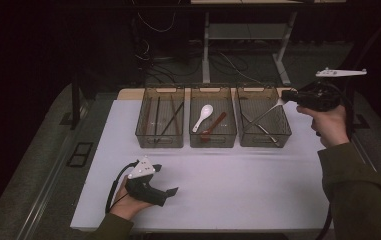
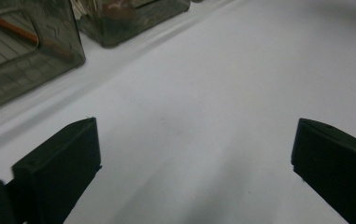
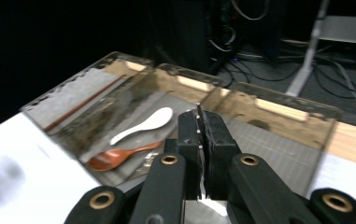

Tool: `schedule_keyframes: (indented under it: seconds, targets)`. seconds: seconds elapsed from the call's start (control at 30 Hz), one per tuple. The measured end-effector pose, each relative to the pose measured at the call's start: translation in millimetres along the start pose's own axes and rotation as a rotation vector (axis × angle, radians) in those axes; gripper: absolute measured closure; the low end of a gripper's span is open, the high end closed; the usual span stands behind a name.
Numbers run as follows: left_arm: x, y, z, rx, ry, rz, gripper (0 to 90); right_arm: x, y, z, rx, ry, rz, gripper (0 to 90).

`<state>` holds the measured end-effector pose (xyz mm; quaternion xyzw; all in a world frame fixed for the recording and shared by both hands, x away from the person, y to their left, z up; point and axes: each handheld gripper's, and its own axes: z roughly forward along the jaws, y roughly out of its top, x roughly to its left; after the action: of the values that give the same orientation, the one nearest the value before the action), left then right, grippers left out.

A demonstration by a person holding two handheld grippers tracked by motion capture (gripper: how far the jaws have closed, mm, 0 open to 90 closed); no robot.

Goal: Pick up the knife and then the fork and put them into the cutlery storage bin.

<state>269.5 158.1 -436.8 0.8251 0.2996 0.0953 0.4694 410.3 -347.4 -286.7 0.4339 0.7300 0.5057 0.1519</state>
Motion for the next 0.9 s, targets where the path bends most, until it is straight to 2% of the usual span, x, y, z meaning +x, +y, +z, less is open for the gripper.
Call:
schedule_keyframes:
  seconds: [0.2, 0.47, 0.73, 0.9]
  targets:
    - [-0.6, -2.0, 3.0, 0.029, 0.021, -0.01, 0.0, -20.4, 4.2, -2.0, 0.002, -0.055, 0.027, 86.7]
    - [-0.9, -2.2, 3.0, 0.038, 0.018, 0.001, 0.0, -36.7, 2.5, 12.9, 0.036, -0.101, 0.037, 86.7]
    - [-1.8, -2.5, 3.9, 0.042, 0.006, 0.004, 0.0, -43.7, -5.8, 36.7, 0.107, -0.097, 0.044, 86.7]
    - [-1.7, -3.0, 4.1, 0.046, 0.0, 0.006, 0.0, -47.2, -13.3, 51.7, 0.162, -0.068, 0.049, 86.7]
